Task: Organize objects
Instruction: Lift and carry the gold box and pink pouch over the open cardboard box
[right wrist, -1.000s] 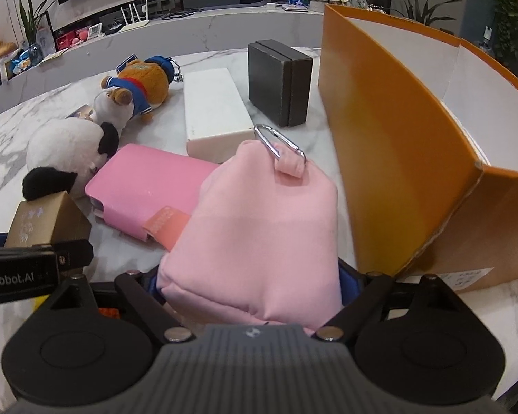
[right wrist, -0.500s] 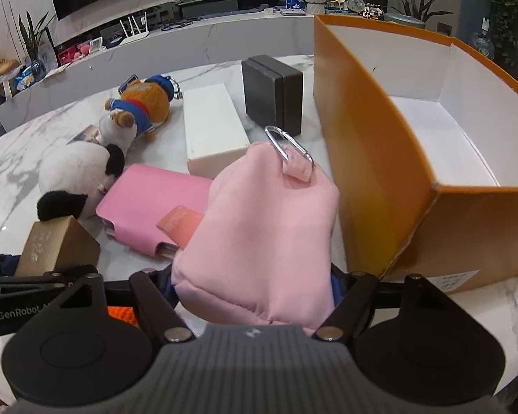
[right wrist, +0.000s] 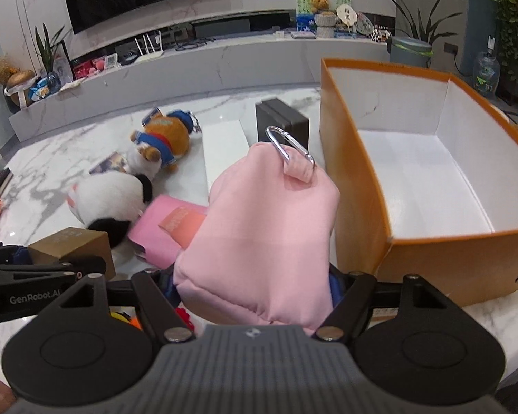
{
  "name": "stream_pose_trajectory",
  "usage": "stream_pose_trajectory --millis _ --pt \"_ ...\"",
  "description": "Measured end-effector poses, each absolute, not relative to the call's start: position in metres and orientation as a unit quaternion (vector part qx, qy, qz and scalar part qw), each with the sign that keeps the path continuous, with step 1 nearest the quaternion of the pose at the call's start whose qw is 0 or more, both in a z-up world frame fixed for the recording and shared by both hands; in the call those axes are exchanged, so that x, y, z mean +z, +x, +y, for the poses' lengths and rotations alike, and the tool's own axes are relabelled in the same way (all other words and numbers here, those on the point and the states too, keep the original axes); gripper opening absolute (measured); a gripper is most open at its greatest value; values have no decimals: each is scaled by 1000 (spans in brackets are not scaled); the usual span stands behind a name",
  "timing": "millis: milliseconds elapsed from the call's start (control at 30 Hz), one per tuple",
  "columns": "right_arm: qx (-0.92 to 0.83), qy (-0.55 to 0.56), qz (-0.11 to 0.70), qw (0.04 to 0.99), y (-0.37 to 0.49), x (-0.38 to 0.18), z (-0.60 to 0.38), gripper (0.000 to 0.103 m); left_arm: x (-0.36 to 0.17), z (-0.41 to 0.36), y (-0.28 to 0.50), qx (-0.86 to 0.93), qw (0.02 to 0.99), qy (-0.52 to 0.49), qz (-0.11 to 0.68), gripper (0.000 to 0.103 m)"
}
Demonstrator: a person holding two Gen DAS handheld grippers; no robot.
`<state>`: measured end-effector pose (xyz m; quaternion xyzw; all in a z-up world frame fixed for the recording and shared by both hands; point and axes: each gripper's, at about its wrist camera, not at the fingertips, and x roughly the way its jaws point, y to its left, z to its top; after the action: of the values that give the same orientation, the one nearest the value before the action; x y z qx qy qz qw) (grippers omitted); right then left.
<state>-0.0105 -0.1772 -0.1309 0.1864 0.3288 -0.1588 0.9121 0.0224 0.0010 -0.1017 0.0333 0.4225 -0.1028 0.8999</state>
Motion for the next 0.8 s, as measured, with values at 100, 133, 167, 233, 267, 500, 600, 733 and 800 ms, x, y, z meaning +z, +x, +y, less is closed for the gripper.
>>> stream_pose_trajectory --millis 100,133,167,233,267,500,600,733,800 --pt "-159 185 318 916 -17 -120 -179 74 -94 1 21 -109 901 30 419 67" --pt "-159 185 314 917 -19 -117 -180 74 -91 0 20 -110 902 31 416 67" --pt "-159 186 311 918 -22 -113 -180 74 -89 0 19 -112 903 33 414 67" --pt "-158 186 304 921 -27 -106 -182 74 -82 -3 17 -113 906 35 407 67" --pt "-158 185 300 922 -30 -102 -183 74 -78 -4 16 -114 907 36 404 67" --pt "-157 167 269 935 -51 -72 -193 74 -44 -28 13 -136 916 57 373 67" --pt "-157 160 258 940 -58 -61 -202 74 -33 -40 11 -146 919 63 362 67" --pt "-158 148 244 945 -69 -45 -216 74 -14 -58 11 -156 925 69 340 67" --pt "-158 144 238 948 -75 -37 -225 74 -6 -67 12 -163 927 69 332 67"
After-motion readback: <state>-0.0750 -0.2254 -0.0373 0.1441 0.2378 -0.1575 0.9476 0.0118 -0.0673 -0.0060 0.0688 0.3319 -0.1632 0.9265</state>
